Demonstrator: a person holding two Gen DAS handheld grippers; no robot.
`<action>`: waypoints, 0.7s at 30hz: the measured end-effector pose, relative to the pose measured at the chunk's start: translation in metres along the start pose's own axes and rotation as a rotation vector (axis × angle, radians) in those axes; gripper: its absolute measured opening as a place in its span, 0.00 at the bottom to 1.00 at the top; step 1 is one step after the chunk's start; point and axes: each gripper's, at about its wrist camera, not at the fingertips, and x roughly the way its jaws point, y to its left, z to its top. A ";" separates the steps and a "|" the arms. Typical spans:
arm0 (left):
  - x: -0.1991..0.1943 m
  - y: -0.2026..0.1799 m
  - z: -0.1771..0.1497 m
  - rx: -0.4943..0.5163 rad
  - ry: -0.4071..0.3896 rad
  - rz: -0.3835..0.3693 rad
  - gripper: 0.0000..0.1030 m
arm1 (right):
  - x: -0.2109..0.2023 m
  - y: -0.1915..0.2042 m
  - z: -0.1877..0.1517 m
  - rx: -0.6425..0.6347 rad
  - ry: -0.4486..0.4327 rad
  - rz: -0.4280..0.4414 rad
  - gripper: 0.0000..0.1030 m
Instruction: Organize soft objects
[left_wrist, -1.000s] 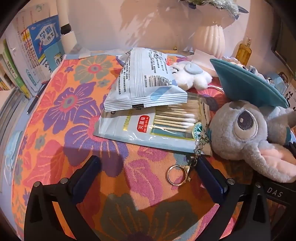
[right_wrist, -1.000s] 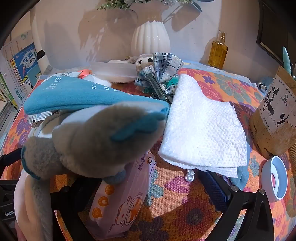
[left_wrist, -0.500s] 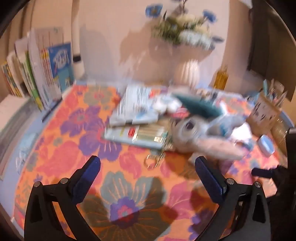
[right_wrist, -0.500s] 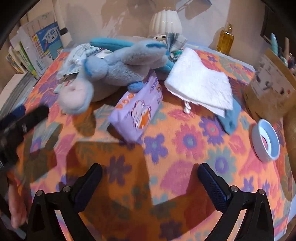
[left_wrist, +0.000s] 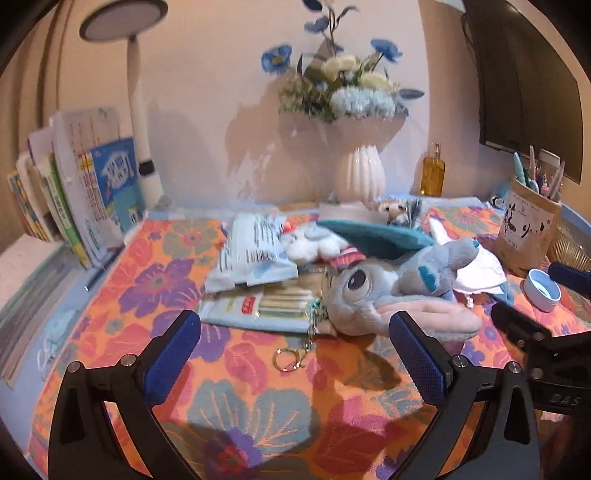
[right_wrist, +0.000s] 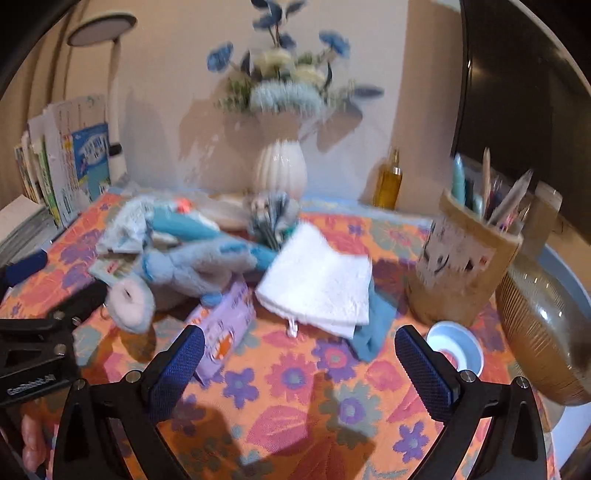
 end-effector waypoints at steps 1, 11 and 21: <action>0.005 0.000 -0.002 -0.005 0.020 -0.004 0.99 | -0.003 -0.001 -0.002 -0.002 -0.005 0.004 1.00; 0.009 0.008 -0.007 -0.054 0.046 -0.001 0.99 | -0.001 -0.007 -0.004 0.027 0.012 0.038 1.00; 0.017 0.015 -0.004 -0.067 0.093 -0.007 0.99 | 0.001 -0.005 -0.004 0.021 0.013 0.030 1.00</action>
